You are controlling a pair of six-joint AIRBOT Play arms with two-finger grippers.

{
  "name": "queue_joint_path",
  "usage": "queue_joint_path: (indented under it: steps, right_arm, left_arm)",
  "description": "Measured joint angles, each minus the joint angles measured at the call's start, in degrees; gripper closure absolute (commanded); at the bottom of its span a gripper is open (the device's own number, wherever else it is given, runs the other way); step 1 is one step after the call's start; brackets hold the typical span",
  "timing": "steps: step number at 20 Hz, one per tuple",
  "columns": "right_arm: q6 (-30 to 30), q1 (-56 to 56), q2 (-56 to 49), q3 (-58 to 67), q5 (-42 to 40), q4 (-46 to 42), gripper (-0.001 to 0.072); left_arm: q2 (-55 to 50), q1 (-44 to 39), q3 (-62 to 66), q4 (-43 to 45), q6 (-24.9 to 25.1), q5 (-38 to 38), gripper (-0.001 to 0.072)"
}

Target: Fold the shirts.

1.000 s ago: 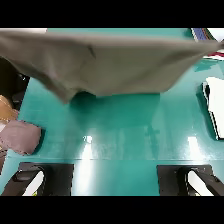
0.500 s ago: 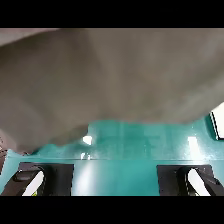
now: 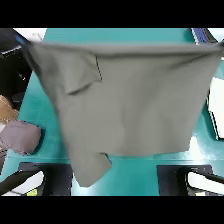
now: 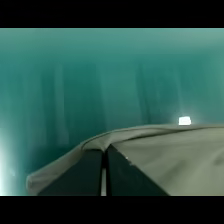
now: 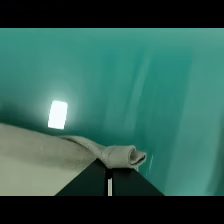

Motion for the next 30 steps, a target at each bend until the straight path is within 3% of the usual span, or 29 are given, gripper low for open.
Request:
queue_joint_path:
  steps: [4,11,14,20,25,26,27,28,30]
  right_arm:
    - [0.31,1.86,-13.90,0.13,-0.46,-1.95,0.0699]
    - [0.44,0.24,-23.71,0.22,-13.94,-1.88,0.0698]
    - [0.28,-0.04,-24.28,0.22,-15.50,-2.01,0.0699]
    - [0.46,1.40,-23.89,-2.34,-10.91,-7.26,0.0699]
    - [1.51,1.84,-20.35,-14.34,-12.26,-8.87,0.0694]
    - [1.62,1.86,-19.41,-16.96,-13.22,-8.50,0.0658]
    - [1.75,1.79,-18.43,-19.19,-14.36,-7.78,0.0432]
    - [1.73,1.66,-17.53,-20.85,-15.37,-7.13,0.0338]
    - [1.77,1.14,-15.74,-23.17,-16.79,-4.96,0.0338]
  left_arm:
    - [-12.44,-0.04,-3.80,-1.53,1.49,5.70,0.0685]
    - [-24.68,-0.11,0.63,-3.43,3.26,18.27,0.0684]
    - [-26.12,-0.09,1.64,-3.30,3.56,17.38,0.0685]
    - [-26.82,-1.79,-1.57,2.34,3.37,7.06,0.0685]
    - [-26.93,-4.55,-9.18,4.28,3.37,9.88,0.0680]
    - [-26.95,-4.79,-10.14,4.44,3.37,10.43,0.0449]
    - [-26.95,-4.94,-10.86,4.72,3.34,10.86,0.0139]
    - [-26.88,-4.92,-11.34,5.03,3.32,11.02,0.0195]
    - [-26.18,-5.05,-11.96,4.74,3.19,10.40,0.0222]
